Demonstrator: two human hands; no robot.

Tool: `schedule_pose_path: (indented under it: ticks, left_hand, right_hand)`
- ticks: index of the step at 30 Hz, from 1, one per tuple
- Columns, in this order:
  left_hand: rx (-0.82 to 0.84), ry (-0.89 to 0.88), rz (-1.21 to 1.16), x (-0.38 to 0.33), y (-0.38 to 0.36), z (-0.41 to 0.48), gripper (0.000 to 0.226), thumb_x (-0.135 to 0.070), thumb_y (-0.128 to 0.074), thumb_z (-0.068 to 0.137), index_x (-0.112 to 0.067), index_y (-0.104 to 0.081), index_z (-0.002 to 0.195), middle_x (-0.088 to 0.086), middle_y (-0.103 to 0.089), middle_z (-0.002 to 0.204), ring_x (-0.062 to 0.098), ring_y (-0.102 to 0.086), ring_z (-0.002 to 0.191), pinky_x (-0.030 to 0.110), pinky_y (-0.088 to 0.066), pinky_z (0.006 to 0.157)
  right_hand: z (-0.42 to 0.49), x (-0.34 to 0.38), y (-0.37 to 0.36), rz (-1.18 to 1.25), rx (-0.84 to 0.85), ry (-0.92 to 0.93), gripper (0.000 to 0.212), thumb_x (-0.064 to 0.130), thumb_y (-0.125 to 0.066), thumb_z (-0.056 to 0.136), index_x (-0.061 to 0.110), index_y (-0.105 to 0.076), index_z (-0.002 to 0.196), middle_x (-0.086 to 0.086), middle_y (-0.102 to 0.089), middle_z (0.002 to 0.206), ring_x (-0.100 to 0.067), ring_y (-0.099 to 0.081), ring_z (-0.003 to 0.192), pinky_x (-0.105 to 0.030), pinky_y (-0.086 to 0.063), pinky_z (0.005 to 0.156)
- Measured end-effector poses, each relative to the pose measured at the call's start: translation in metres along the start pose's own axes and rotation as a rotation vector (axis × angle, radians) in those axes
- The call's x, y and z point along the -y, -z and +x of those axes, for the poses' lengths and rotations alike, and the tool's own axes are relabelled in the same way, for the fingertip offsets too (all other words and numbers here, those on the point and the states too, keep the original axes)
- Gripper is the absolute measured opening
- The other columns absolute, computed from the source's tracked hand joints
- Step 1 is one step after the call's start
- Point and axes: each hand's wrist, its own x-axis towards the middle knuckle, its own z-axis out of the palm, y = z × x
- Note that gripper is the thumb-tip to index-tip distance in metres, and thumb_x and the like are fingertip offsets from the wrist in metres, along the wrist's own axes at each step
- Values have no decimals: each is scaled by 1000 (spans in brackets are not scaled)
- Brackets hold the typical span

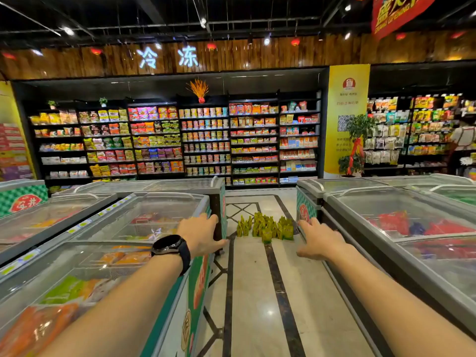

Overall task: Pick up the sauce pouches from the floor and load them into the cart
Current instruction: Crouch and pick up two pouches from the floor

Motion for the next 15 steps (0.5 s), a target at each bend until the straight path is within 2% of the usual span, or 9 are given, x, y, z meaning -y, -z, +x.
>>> schedule_pose_path:
  ticks: [4,9,15]
  left_hand:
    - [11,-7,-28,9,-23,26,67,-68,-47,90,-20,-43,137,6,-58,119,26,-62,102,39,-55,84]
    - [69,-54,-20,22,-77,80,71,-67,-53,88,-21,-41,141,8,-56,127,28,-61,110,36,-51,83]
    - [187,-87,-100,53,-147,156,76,-66,-53,88,-20,-36,146,10,-53,134,31,-59,115,42,-51,94]
  right_hand:
    - [33,13,-10,-14,23,10,84,43,-66,83,26,-21,152,-10,-29,153,-31,-41,133,-45,-47,101]
    - [91,32,-38,-83,60,10,85,47,-65,83,25,-20,152,-10,-30,152,-31,-40,133,-47,-47,100]
    - [180,68,-70,-74,120,-8,82,45,-66,83,24,-24,151,-10,-33,151,-30,-43,131,-46,-46,103]
